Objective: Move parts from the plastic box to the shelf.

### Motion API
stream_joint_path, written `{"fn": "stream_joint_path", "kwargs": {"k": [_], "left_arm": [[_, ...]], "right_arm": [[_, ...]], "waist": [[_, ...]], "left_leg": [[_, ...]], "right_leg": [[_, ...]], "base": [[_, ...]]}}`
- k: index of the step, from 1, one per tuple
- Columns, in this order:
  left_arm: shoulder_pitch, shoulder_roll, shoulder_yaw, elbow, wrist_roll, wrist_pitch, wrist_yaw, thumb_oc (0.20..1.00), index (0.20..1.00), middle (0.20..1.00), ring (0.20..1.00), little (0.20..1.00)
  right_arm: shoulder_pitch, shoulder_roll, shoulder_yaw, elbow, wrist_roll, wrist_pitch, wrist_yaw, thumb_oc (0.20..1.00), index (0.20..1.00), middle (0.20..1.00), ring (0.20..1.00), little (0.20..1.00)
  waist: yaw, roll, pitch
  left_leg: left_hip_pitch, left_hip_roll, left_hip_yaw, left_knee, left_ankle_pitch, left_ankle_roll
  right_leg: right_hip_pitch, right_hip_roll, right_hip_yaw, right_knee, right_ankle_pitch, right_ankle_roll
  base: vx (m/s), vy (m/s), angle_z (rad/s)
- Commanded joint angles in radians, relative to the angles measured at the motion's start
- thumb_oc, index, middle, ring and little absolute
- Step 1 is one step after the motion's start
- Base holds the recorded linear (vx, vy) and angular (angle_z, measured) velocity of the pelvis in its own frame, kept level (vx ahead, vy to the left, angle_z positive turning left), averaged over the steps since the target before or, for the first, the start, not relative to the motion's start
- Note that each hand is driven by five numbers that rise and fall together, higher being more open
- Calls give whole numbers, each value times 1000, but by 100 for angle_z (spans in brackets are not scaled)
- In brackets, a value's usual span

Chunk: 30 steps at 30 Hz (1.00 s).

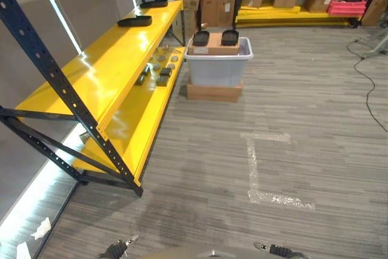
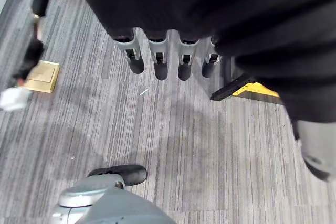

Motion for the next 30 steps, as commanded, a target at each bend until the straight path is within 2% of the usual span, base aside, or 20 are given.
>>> {"fn": "stream_joint_path", "kwargs": {"k": [1, 10, 21, 25, 30], "left_arm": [[-58, 44, 42, 47, 12, -29, 27, 1000, 1000, 1000, 1000, 1000], [-38, 40, 53, 81, 17, -23, 21, 1000, 1000, 1000, 1000, 1000], [-43, 43, 19, 63, 52, -29, 35, 1000, 1000, 1000, 1000, 1000], [-39, 51, 24, 23, 36, -46, 38, 1000, 1000, 1000, 1000, 1000], [-18, 61, 74, -90, -40, -98, 94, 1000, 1000, 1000, 1000, 1000]], "right_arm": [[-25, 35, 44, 30, -19, -27, -13, 1000, 1000, 1000, 1000, 1000], [-23, 33, 48, 38, -40, -27, -14, 1000, 1000, 1000, 1000, 1000], [-35, 33, 56, 2, -40, -42, -38, 1000, 1000, 1000, 1000, 1000], [-34, 29, 47, -18, -32, -53, -56, 1000, 1000, 1000, 1000, 1000], [-13, 28, 14, -169, 26, -117, -108, 1000, 1000, 1000, 1000, 1000]], "waist": [[16, -77, 13], [7, -82, 16], [1, -85, 15], [1, -86, 18], [0, -93, 29]], "left_leg": [[42, 34, -70, -67, -52, -61], [54, 39, -60, -68, -57, -61], [57, 42, -51, -68, -62, -60], [53, 41, -51, -68, -60, -60], [44, 40, -51, -68, -52, -62]], "right_leg": [[96, -97, 4, -64, -41, 115], [101, -95, 14, -64, -42, 115], [99, -95, 23, -64, -40, 115], [96, -94, 24, -64, -39, 115], [87, -94, 26, -64, -34, 119]], "base": [[0, 0, 0], [7, 13, -2], [-1, 1, 0], [-4, -1, -1], [-13, -1, 0]]}}
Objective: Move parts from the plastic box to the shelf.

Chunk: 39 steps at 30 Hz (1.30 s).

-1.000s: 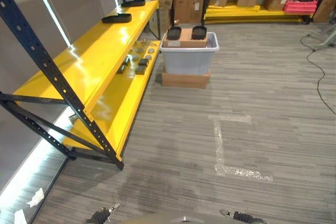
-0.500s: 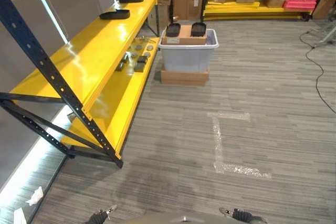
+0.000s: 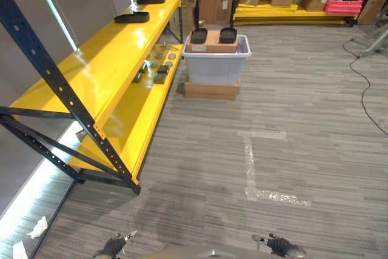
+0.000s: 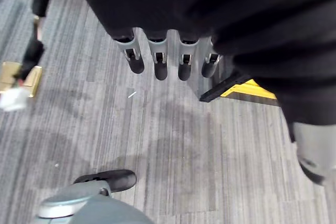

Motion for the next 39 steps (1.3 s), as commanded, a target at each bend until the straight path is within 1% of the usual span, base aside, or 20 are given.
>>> {"fn": "stream_joint_path", "kwargs": {"k": [1, 4, 11, 16, 18, 19, 20, 21, 22, 23, 24, 25, 27, 28, 29, 30, 32, 35, 37, 39], "left_arm": [[-51, 52, 40, 10, -62, -72, 56, 1000, 1000, 1000, 1000, 1000], [-49, 50, 36, -1, -66, -83, 60, 1000, 1000, 1000, 1000, 1000], [-71, 31, 4, 55, -44, -70, 37, 1000, 1000, 1000, 1000, 1000], [-69, 16, -7, 96, -44, -58, 3, 1000, 1000, 1000, 1000, 1000], [-61, 9, -13, 124, -34, -50, -15, 1000, 1000, 1000, 1000, 1000], [-57, 8, -18, 134, -28, -44, -23, 1000, 1000, 1000, 1000, 1000], [-58, 8, -18, 134, -28, -45, -23, 1000, 1000, 1000, 1000, 1000], [-55, 8, -25, 142, -23, -41, -32, 1000, 1000, 1000, 1000, 1000], [-52, 12, -30, 153, -14, -35, -45, 1000, 1000, 1000, 1000, 1000], [-49, 13, -31, 158, -6, -33, -47, 1000, 1000, 1000, 1000, 1000], [-47, 19, -27, 161, -2, -30, -53, 1000, 1000, 1000, 1000, 1000], [-46, 19, -27, 161, -2, -30, -53, 1000, 1000, 1000, 1000, 1000], [-52, 27, -19, 158, -12, -28, -52, 1000, 1000, 1000, 1000, 1000], [-51, 27, -19, 157, -12, -28, -52, 1000, 1000, 1000, 1000, 1000], [-61, 32, -15, 151, -21, -28, -48, 1000, 1000, 1000, 1000, 1000], [-61, 32, -15, 151, -21, -28, -48, 1000, 1000, 1000, 1000, 1000], [-82, 27, -27, 144, -18, -25, -40, 1000, 1000, 1000, 1000, 1000], [-88, 22, -36, 137, -13, -24, -41, 1000, 1000, 1000, 1000, 1000], [-90, 14, -62, 138, 21, -26, -37, 1000, 1000, 1000, 1000, 1000], [-93, 2, -84, 131, 41, -25, -34, 1000, 1000, 1000, 1000, 1000]], "right_arm": [[-39, 28, 15, -43, 65, -95, -57, 1000, 1000, 1000, 1000, 1000], [-40, 24, 12, -41, 79, -105, -59, 1000, 1000, 1000, 1000, 1000], [-62, 11, -6, 43, 75, -75, -45, 1000, 1000, 1000, 1000, 1000], [-89, 11, -29, 66, 80, -62, -44, 1000, 1000, 1000, 1000, 1000], [-94, 17, -38, 75, 86, -60, -41, 1000, 1000, 1000, 1000, 1000], [-92, 18, -39, 73, 85, -58, -33, 1000, 1000, 1000, 1000, 1000], [-92, 18, -39, 73, 84, -57, -33, 1000, 1000, 1000, 1000, 1000], [-94, 19, -32, 68, 79, -55, -28, 1000, 1000, 1000, 1000, 1000], [-93, 26, -20, 67, 72, -53, -24, 1000, 1000, 1000, 1000, 1000], [-90, 32, -14, 67, 68, -51, -20, 1000, 1000, 1000, 1000, 1000], [-75, 43, 3, 69, 58, -48, -9, 1000, 1000, 1000, 1000, 1000], [-75, 43, 4, 69, 58, -48, -9, 1000, 1000, 1000, 1000, 1000], [-65, 46, 16, 73, 51, -46, -8, 1000, 1000, 1000, 1000, 1000], [-65, 46, 16, 73, 51, -46, -8, 1000, 1000, 1000, 1000, 1000], [-63, 48, 24, 79, 50, -45, -12, 1000, 1000, 1000, 1000, 1000], [-63, 48, 24, 79, 50, -45, -12, 1000, 1000, 1000, 1000, 1000], [-62, 54, 44, 84, 50, -41, -11, 1000, 1000, 1000, 1000, 1000], [-57, 51, 46, 85, 50, -40, -9, 1000, 1000, 1000, 1000, 1000], [-53, 50, 53, 92, 44, -41, -10, 1000, 1000, 1000, 1000, 1000], [-56, 43, 55, 96, 42, -42, -13, 1000, 1000, 1000, 1000, 1000]], "waist": [[4, -72, 6], [4, -74, 6], [7, -75, 6], [2, -60, 35], [-1, -56, 50], [-7, -57, 66], [-6, -58, 65], [-15, -58, 84], [-21, -43, 106], [-23, -35, 108], [-28, -36, 106], [-28, -35, 106], [-37, -37, 105], [-37, -35, 105], [-49, -43, 105], [-49, -43, 105], [-71, -48, 106], [-77, -47, 101], [-85, -47, 80], [-91, -32, 67]], "left_leg": [[12, 44, -62, -49, -56, -61], [13, 42, -60, -49, -59, -61], [6, 16, -69, -36, -71, -45], [-10, -11, -66, -17, -87, -7], [-1, -23, -55, -20, -90, 11], [1, -35, -53, -17, -88, 21], [0, -37, -51, -17, -88, 23], [3, -46, -50, -16, -85, 35], [6, -36, -48, -15, -84, 41], [10, -30, -44, -16, -86, 41], [22, -26, -36, -20, -95, 37], [24, -24, -37, -20, -96, 37], [32, -20, -33, -27, -101, 31], [33, -18, -33, -28, -102, 30], [43, -18, -33, -34, -109, 24], [43, -18, -33, -34, -109, 24], [87, -12, -28, -42, -140, 13], [102, -7, -28, -36, -159, 5], [119, 6, -24, -25, -186, -8], [109, 28, -16, 30, -182, -31]], "right_leg": [[39, -101, 16, 1, -73, 114], [41, -103, 15, 1, -73, 116], [44, -130, 10, 4, -59, 130], [-50, -187, 35, 158, -55, 147], [-93, -216, 54, 239, -7, 169], [-124, -238, 65, 298, 56, 185], [-128, -240, 68, 301, 56, 187], [-161, -255, 83, 363, 118, 198], [-203, -257, 87, 427, 131, 192], [-218, -258, 75, 437, 117, 185], [-225, -248, 49, 390, 83, 170], [-222, -246, 48, 388, 83, 170], [-223, -216, 31, 307, 51, 158], [-220, -213, 30, 305, 51, 157], [-241, -175, 31, 223, 44, 153], [-241, -175, 31, 223, 44, 153], [-286, -123, 2, 120, 76, 156], [-273, -116, -19, 95, 77, 152], [-249, -106, -30, 83, 62, 134], [-230, -85, -23, 91, 37, 113]], "base": [[0, 0, 0], [-4, 15, -3], [5, 85, -1], [-40, 182, -3], [-6, 203, -15], [-8, 145, -10], [-42, 148, -6], [-39, 143, -1], [-8, 166, -6], [121, 103, -19], [132, 30, -18], [150, -11, -19], [93, -35, -17], [154, -69, -19], [111, -50, -10], [265, -121, -8], [311, -155, -17], [228, -149, 4], [309, -225, 6], [331, -241, 3]]}}
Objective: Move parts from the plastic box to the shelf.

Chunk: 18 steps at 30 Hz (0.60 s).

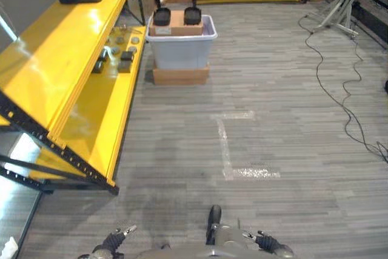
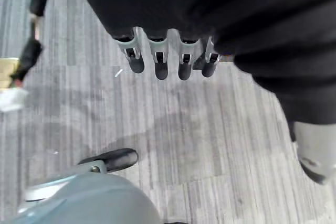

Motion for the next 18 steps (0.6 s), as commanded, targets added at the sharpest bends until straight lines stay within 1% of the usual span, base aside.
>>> {"fn": "stream_joint_path", "kwargs": {"k": [1, 2, 3, 4, 5, 6, 7, 8, 9, 10, 11, 12, 13, 14, 15, 16, 17, 18], "left_arm": [[-47, -2, -18, -5, 61, -16, 6, 1000, 1000, 1000, 1000, 1000], [-51, -9, -31, -11, 64, -18, 5, 1000, 1000, 1000, 1000, 1000], [-60, -11, -46, -24, 66, -17, 5, 1000, 1000, 1000, 1000, 1000], [-76, -10, -49, -47, 48, -14, 13, 1000, 1000, 1000, 1000, 1000], [-77, -10, -48, -47, 48, -13, 13, 1000, 1000, 1000, 1000, 1000], [-83, -9, -46, -52, 36, -15, 22, 1000, 1000, 1000, 1000, 1000], [-86, -10, -44, -56, 26, -16, 25, 1000, 1000, 1000, 1000, 1000], [-85, -10, -40, -61, 18, -17, 24, 1000, 1000, 1000, 1000, 1000], [-72, -8, -35, -71, 21, -21, 23, 1000, 1000, 1000, 1000, 1000], [-71, -8, -36, -71, 21, -21, 23, 1000, 1000, 1000, 1000, 1000], [-65, -5, -36, -72, 22, -21, 23, 1000, 1000, 1000, 1000, 1000], [-57, -4, -34, -66, 19, -21, 22, 1000, 1000, 1000, 1000, 1000], [-44, -3, -28, -57, 13, -20, 17, 1000, 1000, 1000, 1000, 1000], [-44, -2, -27, -50, 10, -19, 16, 1000, 1000, 1000, 1000, 1000], [-43, 0, -28, -36, 10, -19, 15, 1000, 1000, 1000, 1000, 1000], [-40, -1, -30, -23, 17, -16, 12, 1000, 1000, 1000, 1000, 1000], [-35, -4, -33, -11, 30, -13, 7, 1000, 1000, 1000, 1000, 1000], [-29, -6, -30, -2, 35, -10, 1, 1000, 1000, 1000, 1000, 1000]], "right_arm": [[-53, -35, 36, 15, -3, -15, -3, 1000, 1000, 1000, 1000, 1000], [-59, -42, 34, 8, 0, -18, -4, 1000, 1000, 1000, 1000, 1000], [-67, -49, 31, -4, 6, -21, -7, 1000, 1000, 1000, 1000, 1000], [-82, -65, 36, -14, 15, -23, -13, 1000, 1000, 1000, 1000, 1000], [-82, -65, 35, -14, 15, -23, -13, 1000, 1000, 1000, 1000, 1000], [-92, -71, 44, -18, 11, -24, -17, 1000, 1000, 1000, 1000, 1000], [-96, -79, 48, -18, 7, -23, -20, 1000, 1000, 1000, 1000, 1000], [-98, -85, 52, -14, 1, -21, -20, 1000, 1000, 1000, 1000, 1000], [-104, -99, 52, -12, -5, -22, -22, 1000, 1000, 1000, 1000, 1000], [-103, -99, 52, -12, -5, -22, -22, 1000, 1000, 1000, 1000, 1000], [-107, -103, 48, -11, -2, -23, -22, 1000, 1000, 1000, 1000, 1000], [-110, -108, 46, -11, 0, -25, -21, 1000, 1000, 1000, 1000, 1000], [-110, -109, 49, -9, -5, -27, -21, 1000, 1000, 1000, 1000, 1000], [-112, -109, 51, -5, -9, -28, -22, 1000, 1000, 1000, 1000, 1000], [-111, -107, 56, -5, -15, -29, -23, 1000, 1000, 1000, 1000, 1000], [-108, -104, 58, -6, -23, -28, -22, 1000, 1000, 1000, 1000, 1000], [-104, -100, 62, -7, -33, -26, -19, 1000, 1000, 1000, 1000, 1000], [-100, -94, 64, -6, -38, -25, -11, 1000, 1000, 1000, 1000, 1000]], "waist": [[20, -4, 15], [20, 3, 24], [16, 1, 36], [28, -23, 60], [27, -22, 60], [34, -33, 72], [44, -44, 81], [55, -48, 82], [79, -59, 79], [83, -58, 82], [94, -60, 83], [106, -59, 82], [126, -52, 87], [134, -47, 85], [137, -43, 87], [136, -42, 87], [136, -40, 86], [139, -34, 77]], "left_leg": [[-2, -14, -70, 166, -62, -37], [-26, -13, -60, 251, -22, -63], [-84, -11, -42, 369, 40, -98], [-191, -27, -31, 573, 126, -138], [-196, -26, -32, 579, 124, -138], [-231, -26, -19, 634, 129, -140], [-263, -22, -6, 661, 119, -129], [-285, -12, 6, 636, 111, -117], [-323, 20, 28, 519, 81, -93], [-316, 22, 32, 517, 79, -93], [-323, 30, 35, 448, 65, -84], [-331, 36, 27, 349, 63, -78], [-343, 46, -8, 247, 100, -83], [-346, 54, -35, 178, 130, -86], [-353, 61, -52, 139, 152, -91], [-360, 66, -46, 127, 162, -95], [-369, 69, -26, 134, 170, -97], [-350, 70, -14, 118, 164, -91]], "right_leg": [[41, 3, 47, -42, -70, 44], [60, 10, 42, -35, -88, 31], [77, 5, 40, -27, -103, 19], [111, -14, 39, -28, -122, -3], [110, -13, 38, -27, -122, -3], [124, -17, 40, -33, -132, -12], [143, -17, 43, -40, -139, -17], [163, -14, 43, -52, -146, -19], [204, -6, 44, -87, -161, -11], [209, -4, 48, -89, -161, -10], [225, -2, 49, -99, -168, -4], [237, 1, 50, -107, -175, 4], [261, 14, 58, -112, -190, 9], [272, 18, 64, -111, -198, 12], [278, 20, 66, -106, -206, 15], [286, 19, 63, -100, -213, 16], [295, 18, 61, -93, -221, 18], [300, 18, 66, -83, -228, 22]], "base": [[378, -287, 4], [333, -269, -2], [265, -270, -10], [164, -191, -17], [164, -189, -22], [120, -102, -32], [223, -137, -26], [378, -116, -9], [313, -66, 0], [303, -27, 1], [186, 26, -20], [291, 58, -27], [264, 72, -31], [230, 74, -24], [188, 84, -28], [192, 127, -43], [202, 175, -49], [206, 206, -32]]}}
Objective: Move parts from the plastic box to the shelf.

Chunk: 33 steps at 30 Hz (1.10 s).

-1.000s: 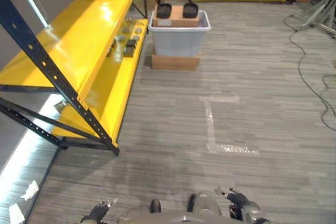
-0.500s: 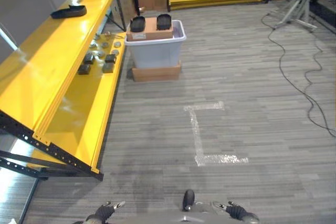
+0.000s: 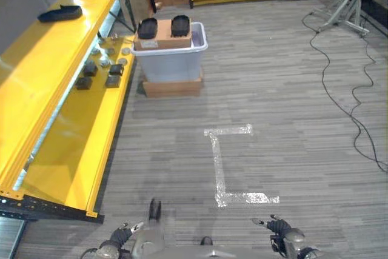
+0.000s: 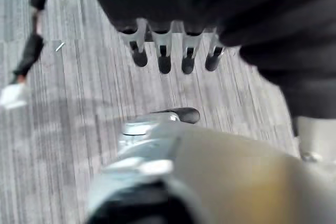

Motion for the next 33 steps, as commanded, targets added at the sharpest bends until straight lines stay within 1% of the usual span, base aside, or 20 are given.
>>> {"fn": "stream_joint_path", "kwargs": {"k": [1, 4, 5, 7, 9, 10, 12, 14, 15, 17, 19, 21, 23, 25, 26, 28, 30, 31, 32, 33], "left_arm": [[-17, -5, -27, 40, 16, 2, -17, 1000, 1000, 1000, 1000, 1000], [-8, -3, -21, 62, 28, 8, -31, 1000, 1000, 1000, 1000, 1000], [-9, -1, -20, 73, 31, 14, -36, 1000, 1000, 1000, 1000, 1000], [-17, 5, -24, 73, 32, 23, -40, 1000, 1000, 1000, 1000, 1000], [-29, 14, -32, 72, 37, 29, -41, 1000, 1000, 1000, 1000, 1000], [-26, 17, -31, 73, 43, 30, -36, 1000, 1000, 1000, 1000, 1000], [-24, 24, -22, 70, 40, 28, -26, 1000, 1000, 1000, 1000, 1000], [-28, 34, -10, 54, 23, 20, -11, 1000, 1000, 1000, 1000, 1000], [-34, 38, -2, 43, 12, 14, 0, 1000, 1000, 1000, 1000, 1000], [-50, 41, 11, 33, -11, 7, 12, 1000, 1000, 1000, 1000, 1000], [-63, 42, 18, 19, -37, 0, 16, 1000, 1000, 1000, 1000, 1000], [-64, 28, 7, 18, -36, -3, 14, 1000, 1000, 1000, 1000, 1000], [-63, 19, -1, 19, -36, -4, 12, 1000, 1000, 1000, 1000, 1000], [-74, 5, -4, 15, -58, 0, 8, 1000, 1000, 1000, 1000, 1000], [-75, -2, -7, 10, -72, 0, 5, 1000, 1000, 1000, 1000, 1000], [-79, -8, -9, 4, -77, -3, 6, 1000, 1000, 1000, 1000, 1000], [-71, -14, -12, -4, -76, -1, 0, 1000, 1000, 1000, 1000, 1000], [-71, -14, -12, -4, -76, -1, 0, 1000, 1000, 1000, 1000, 1000], [-56, -13, -15, -2, -68, -2, -3, 1000, 1000, 1000, 1000, 1000], [-49, -12, -17, 0, -64, -2, -3, 1000, 1000, 1000, 1000, 1000]], "right_arm": [[17, 7, -11, -14, -33, -20, 1, 1000, 1000, 1000, 1000, 1000], [54, 39, -1, -5, -73, -11, 13, 1000, 1000, 1000, 1000, 1000], [59, 50, 0, -9, -72, -9, 16, 1000, 1000, 1000, 1000, 1000], [50, 65, 17, -33, -87, -2, 21, 1000, 1000, 1000, 1000, 1000], [40, 74, 30, -42, -117, -1, 2, 1000, 1000, 1000, 1000, 1000], [39, 83, 42, -51, -142, 1, -9, 1000, 1000, 1000, 1000, 1000], [48, 94, 64, -70, -175, 3, -20, 1000, 1000, 1000, 1000, 1000], [50, 101, 77, -71, -183, 2, -26, 1000, 1000, 1000, 1000, 1000], [51, 104, 87, -66, -181, 3, -25, 1000, 1000, 1000, 1000, 1000], [52, 105, 76, -54, -158, 4, -28, 1000, 1000, 1000, 1000, 1000], [62, 106, 52, -42, -120, -1, -33, 1000, 1000, 1000, 1000, 1000], [68, 101, 41, -34, -102, -7, -40, 1000, 1000, 1000, 1000, 1000], [72, 94, 43, -32, -106, -10, -44, 1000, 1000, 1000, 1000, 1000], [66, 72, 31, -33, -108, -12, -51, 1000, 1000, 1000, 1000, 1000], [60, 59, 35, -33, -113, -10, -53, 1000, 1000, 1000, 1000, 1000], [46, 38, 38, -30, -125, -9, -56, 1000, 1000, 1000, 1000, 1000], [30, 14, 44, -25, -144, -6, -60, 1000, 1000, 1000, 1000, 1000], [30, 14, 44, -25, -144, -6, -60, 1000, 1000, 1000, 1000, 1000], [10, -11, 47, -18, -157, -5, -62, 1000, 1000, 1000, 1000, 1000], [-1, -18, 48, -15, -159, -6, -64, 1000, 1000, 1000, 1000, 1000]], "waist": [[19, 31, -2], [20, 27, -25], [14, 27, -25], [-8, 29, 1], [-21, 47, 25], [-24, 52, 28], [-29, 47, 24], [-31, 37, 26], [-38, 28, 24], [-54, 21, 19], [-69, 20, 10], [-79, 26, -5], [-86, 32, -12], [-90, 40, -16], [-89, 40, -12], [-77, 34, -2], [-50, 24, 3], [-49, 24, 4], [-15, 16, 8], [2, 17, 11]], "left_leg": [[67, -18, 61, 123, -106, 66], [111, -64, 41, 123, -144, 103], [128, -76, 49, 122, -157, 119], [158, -113, 61, 123, -174, 169], [191, -114, 62, 107, -188, 191], [213, -109, 74, 96, -199, 193], [246, -104, 87, 75, -218, 184], [269, -96, 85, 67, -236, 171], [285, -100, 75, 66, -248, 167], [315, -100, 53, 59, -267, 161], [342, -99, 32, 54, -288, 153], [358, -85, 16, 82, -316, 139], [352, -75, 10, 110, -309, 128], [316, -64, 18, 223, -268, 93], [277, -72, 9, 309, -240, 78], [226, -87, 6, 397, -182, 54], [168, -97, 18, 371, -203, 69], [169, -97, 18, 371, -204, 69], [123, -110, 8, 297, -230, 86], [100, -113, -6, 256, -215, 88]], "right_leg": [[4, -117, -3, 69, -89, 114], [-14, -171, -2, 188, -87, 134], [-35, -196, -1, 253, -66, 149], [-133, -261, 39, 465, 72, 185], [-209, -285, 53, 590, 109, 180], [-228, -309, 22, 602, 106, 174], [-227, -316, -61, 461, 65, 162], [-227, -265, -91, 278, 58, 160], [-245, -224, -69, 189, 71, 163], [-285, -170, -5, 108, 94, 175], [-297, -149, 40, 78, 106, 174], [-272, -141, 38, 96, 89, 150], [-256, -131, 39, 94, 74, 137], [-222, -124, 13, 99, 43, 116], [-204, -126, 2, 99, 31, 105], [-167, -129, -6, 92, 16, 89], [-119, -127, -19, 60, 0, 87], [-118, -127, -18, 60, 0, 87], [-83, -125, -19, 36, -15, 95], [-67, -120, -15, 27, -22, 96]], "base": [[213, 217, -15], [202, 248, 4], [151, 297, 40], [101, 336, 37], [114, 245, 4], [227, 152, 16], [271, 6, 21], [264, -137, -40], [304, -147, -51], [356, -122, -22], [388, -163, 38], [399, -213, 59], [253, -176, 35], [278, -239, 61], [246, -196, 78], [256, -173, 41], [258, -126, 7], [324, -95, -10], [291, -67, -4], [399, -79, -4]]}}
